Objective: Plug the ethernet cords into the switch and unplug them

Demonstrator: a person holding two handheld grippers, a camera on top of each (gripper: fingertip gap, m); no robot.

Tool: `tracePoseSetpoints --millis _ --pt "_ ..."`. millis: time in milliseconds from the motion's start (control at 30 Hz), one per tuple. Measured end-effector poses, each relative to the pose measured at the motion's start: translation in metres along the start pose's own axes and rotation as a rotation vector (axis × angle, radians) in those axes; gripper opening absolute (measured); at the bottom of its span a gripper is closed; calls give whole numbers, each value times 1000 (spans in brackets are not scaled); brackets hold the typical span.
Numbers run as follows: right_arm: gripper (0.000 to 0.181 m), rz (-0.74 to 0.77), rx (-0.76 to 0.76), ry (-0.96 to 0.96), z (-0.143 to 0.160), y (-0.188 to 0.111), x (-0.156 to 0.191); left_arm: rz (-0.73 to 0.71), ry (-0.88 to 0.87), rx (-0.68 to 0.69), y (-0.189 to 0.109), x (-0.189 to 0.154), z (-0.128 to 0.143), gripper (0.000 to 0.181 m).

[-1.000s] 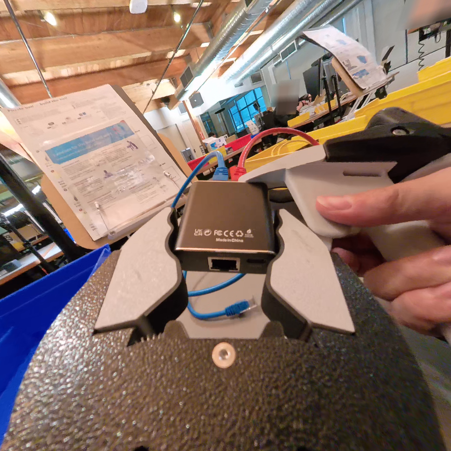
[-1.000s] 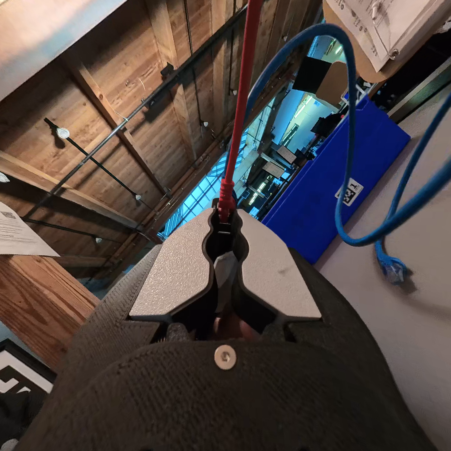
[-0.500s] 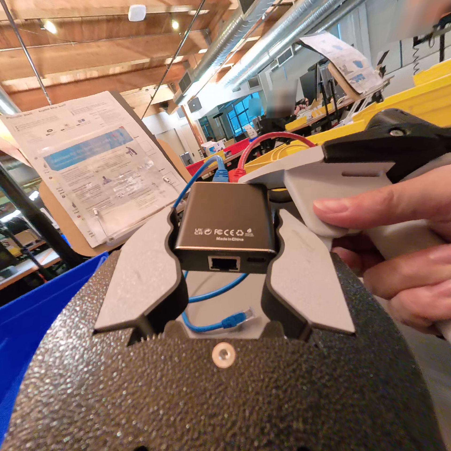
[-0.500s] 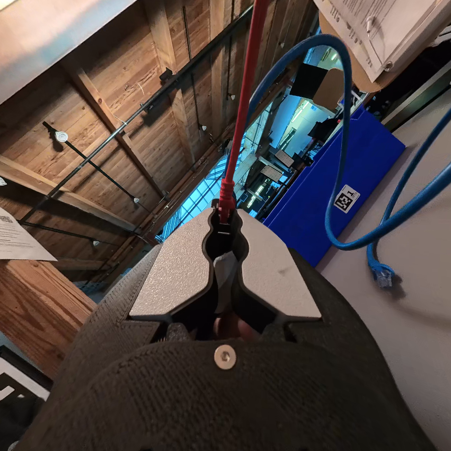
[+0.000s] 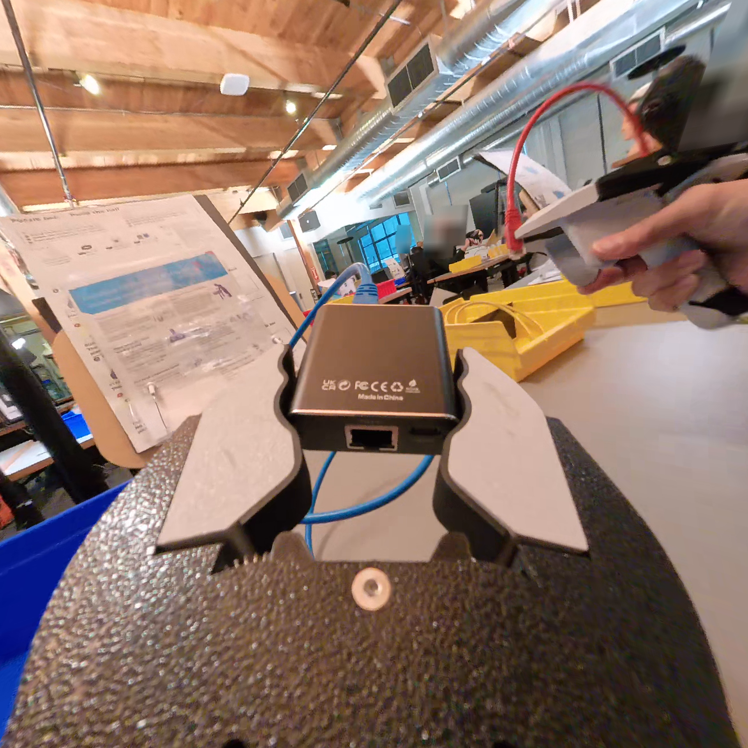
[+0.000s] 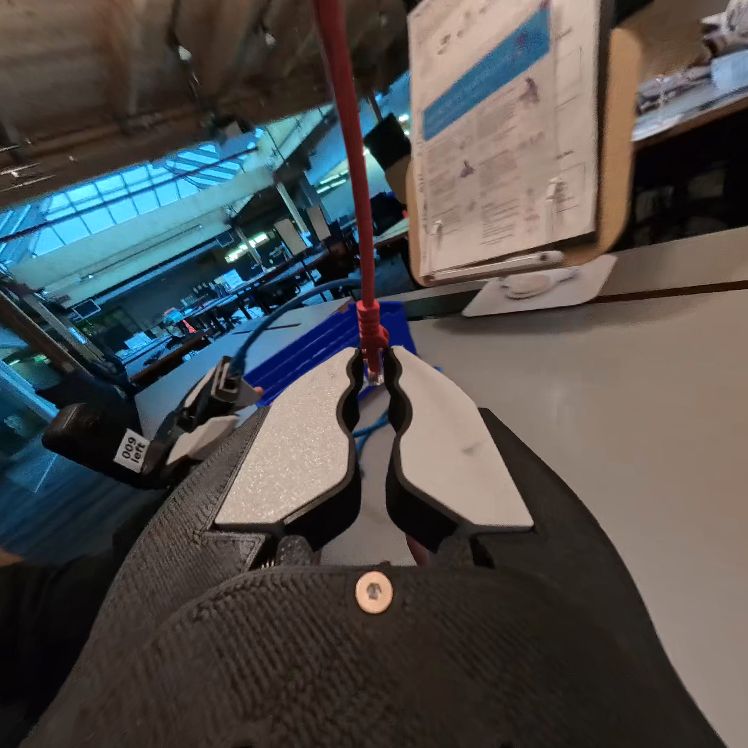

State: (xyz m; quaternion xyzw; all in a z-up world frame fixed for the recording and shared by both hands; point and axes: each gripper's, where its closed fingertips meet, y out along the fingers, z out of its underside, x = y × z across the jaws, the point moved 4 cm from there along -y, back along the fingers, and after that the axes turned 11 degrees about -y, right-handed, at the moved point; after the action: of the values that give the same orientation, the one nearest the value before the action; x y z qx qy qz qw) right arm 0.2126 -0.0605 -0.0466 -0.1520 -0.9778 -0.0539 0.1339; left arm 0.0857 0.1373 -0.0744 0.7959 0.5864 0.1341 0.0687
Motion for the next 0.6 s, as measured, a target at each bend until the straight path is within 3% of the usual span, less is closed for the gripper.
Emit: tracePoseSetpoints --millis 100,200,300,433,600 --pt "11 13 161 52 -15 -18 -60 8 -34 -7 4 3 1 74" --pt "11 8 389 102 -12 -30 -108 23 -69 2 10 3 8 74" --pt "11 104 562 119 -7 -36 -156 29 -73 21 13 1 16 74" --pt "11 149 627 228 -1 -31 -200 38 -83 33 16 0 23 74" --pt "14 223 817 319 41 -30 -230 47 -90 50 14 -1 30 74"
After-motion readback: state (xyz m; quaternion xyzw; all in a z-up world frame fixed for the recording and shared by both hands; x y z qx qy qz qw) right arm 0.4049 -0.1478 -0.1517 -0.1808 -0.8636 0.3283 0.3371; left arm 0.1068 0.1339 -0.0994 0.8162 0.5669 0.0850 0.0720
